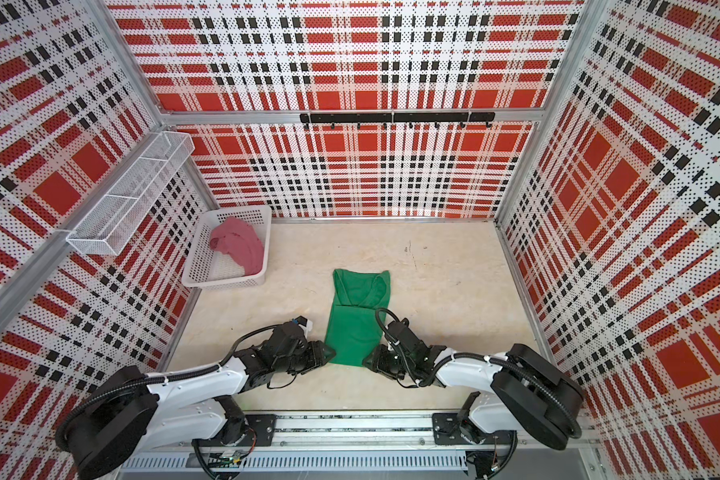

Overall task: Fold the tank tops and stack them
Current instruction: 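Grasp the near edge of the green tank top with both grippers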

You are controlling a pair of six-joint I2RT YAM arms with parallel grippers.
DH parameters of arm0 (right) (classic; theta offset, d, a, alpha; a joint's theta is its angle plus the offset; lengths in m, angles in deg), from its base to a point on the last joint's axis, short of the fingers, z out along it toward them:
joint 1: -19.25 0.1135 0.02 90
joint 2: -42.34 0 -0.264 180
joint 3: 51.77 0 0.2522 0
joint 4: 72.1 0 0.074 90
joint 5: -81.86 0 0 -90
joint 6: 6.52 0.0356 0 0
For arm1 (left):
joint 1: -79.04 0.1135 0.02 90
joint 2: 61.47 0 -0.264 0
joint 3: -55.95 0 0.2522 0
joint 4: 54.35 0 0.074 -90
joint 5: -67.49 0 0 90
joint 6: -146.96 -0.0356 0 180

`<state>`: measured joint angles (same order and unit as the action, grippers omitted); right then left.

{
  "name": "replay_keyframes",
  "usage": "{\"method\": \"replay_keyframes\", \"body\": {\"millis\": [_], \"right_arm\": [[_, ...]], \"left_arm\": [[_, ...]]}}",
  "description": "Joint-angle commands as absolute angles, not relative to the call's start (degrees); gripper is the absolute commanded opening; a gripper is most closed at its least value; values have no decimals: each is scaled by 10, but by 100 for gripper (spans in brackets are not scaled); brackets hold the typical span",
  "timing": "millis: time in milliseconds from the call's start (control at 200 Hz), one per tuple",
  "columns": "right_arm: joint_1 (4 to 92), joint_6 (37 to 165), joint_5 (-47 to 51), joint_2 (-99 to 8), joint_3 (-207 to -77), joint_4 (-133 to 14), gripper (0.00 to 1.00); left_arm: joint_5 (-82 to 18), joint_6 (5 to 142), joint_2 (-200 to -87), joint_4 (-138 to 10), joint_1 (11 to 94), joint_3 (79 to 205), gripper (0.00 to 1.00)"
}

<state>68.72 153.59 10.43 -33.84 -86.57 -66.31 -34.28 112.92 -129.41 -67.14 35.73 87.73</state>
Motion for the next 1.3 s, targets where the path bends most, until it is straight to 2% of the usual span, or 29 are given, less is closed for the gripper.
{"method": "replay_keyframes", "body": {"millis": [0, 276, 446, 596, 767, 817, 872, 1022, 1137, 1298], "right_arm": [[694, 1547, 91, -348, -853, -658, 40], [696, 1547, 91, -353, -857, -655, 37], [696, 1540, 87, -356, -861, -646, 35], [696, 1537, 86, -357, -864, -643, 27], [696, 1523, 85, -344, -879, -617, 4], [696, 1509, 81, -340, -893, -589, 0], [696, 1493, 78, -332, -908, -559, 0], [695, 1444, 76, -312, -958, -471, 0], [692, 1361, 37, -301, -1047, -339, 0], [664, 1266, 27, -315, -1140, -245, 0]], "left_arm": [[-306, 1092, -1315, -832, 353, 869, 58], [-283, 1086, -1325, -859, 352, 876, 61], [-269, 1089, -1340, -873, 341, 888, 55], [-261, 1093, -1351, -874, 335, 888, 36], [-253, 1102, -1341, -869, 331, 902, 14], [-257, 1109, -1330, -861, 331, 902, 7], [-260, 1118, -1315, -855, 329, 903, 0], [-264, 1142, -1261, -859, 324, 912, 0], [-248, 1151, -1220, -877, 324, 952, 0], [-228, 1118, -1232, -893, 338, 1028, 0]]}}
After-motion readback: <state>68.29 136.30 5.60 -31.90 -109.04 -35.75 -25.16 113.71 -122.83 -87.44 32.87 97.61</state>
